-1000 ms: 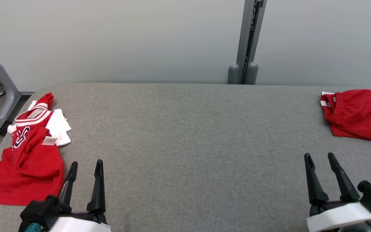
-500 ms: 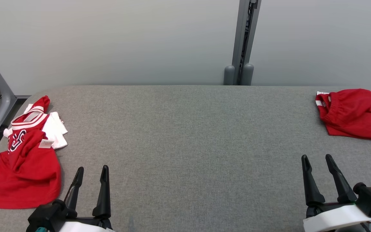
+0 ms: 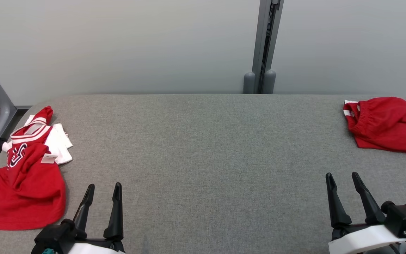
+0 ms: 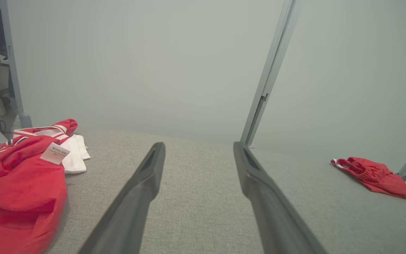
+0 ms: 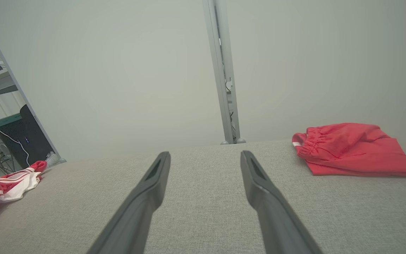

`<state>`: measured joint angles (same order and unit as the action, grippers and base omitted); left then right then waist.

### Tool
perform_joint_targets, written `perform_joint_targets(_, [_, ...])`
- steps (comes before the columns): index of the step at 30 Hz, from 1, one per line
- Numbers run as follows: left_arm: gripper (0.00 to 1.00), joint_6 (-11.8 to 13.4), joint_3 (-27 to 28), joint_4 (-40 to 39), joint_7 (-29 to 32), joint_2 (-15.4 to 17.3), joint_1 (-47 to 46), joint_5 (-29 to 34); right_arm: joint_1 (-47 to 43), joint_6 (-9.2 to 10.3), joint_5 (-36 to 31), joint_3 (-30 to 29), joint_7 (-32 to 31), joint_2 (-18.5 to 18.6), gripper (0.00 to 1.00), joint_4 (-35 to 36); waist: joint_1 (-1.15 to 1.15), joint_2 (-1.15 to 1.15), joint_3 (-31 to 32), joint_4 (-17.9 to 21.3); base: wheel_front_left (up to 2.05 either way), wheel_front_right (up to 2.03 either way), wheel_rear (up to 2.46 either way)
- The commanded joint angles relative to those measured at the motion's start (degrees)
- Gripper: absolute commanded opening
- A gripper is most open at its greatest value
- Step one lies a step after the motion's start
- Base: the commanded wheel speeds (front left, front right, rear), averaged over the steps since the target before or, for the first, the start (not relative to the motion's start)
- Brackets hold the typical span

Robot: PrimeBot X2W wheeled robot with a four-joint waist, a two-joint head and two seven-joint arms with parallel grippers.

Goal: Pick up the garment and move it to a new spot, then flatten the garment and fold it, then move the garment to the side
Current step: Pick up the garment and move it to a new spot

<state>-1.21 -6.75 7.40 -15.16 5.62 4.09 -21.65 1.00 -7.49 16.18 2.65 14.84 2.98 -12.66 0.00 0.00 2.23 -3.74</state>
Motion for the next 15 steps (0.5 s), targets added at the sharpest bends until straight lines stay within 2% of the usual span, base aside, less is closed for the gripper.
perform_joint_targets(1, [1.0,-0.48,0.3,0.09,-0.11,0.01,-1.17,0.46,0.52,-0.02,-0.31,0.16,0.33,0.12,1.0,-0.33,0.0,0.0,0.02,0.01,0.0,0.0,0.0])
perform_joint_targets(15, [1.0,-1.04,0.59,0.73,-0.11,-0.44,-1.39,1.07,0.64,-0.02,-0.4,0.54,0.33,0.08,1.0,-0.95,0.0,0.0,0.02,-0.06,0.0,0.0,0.0])
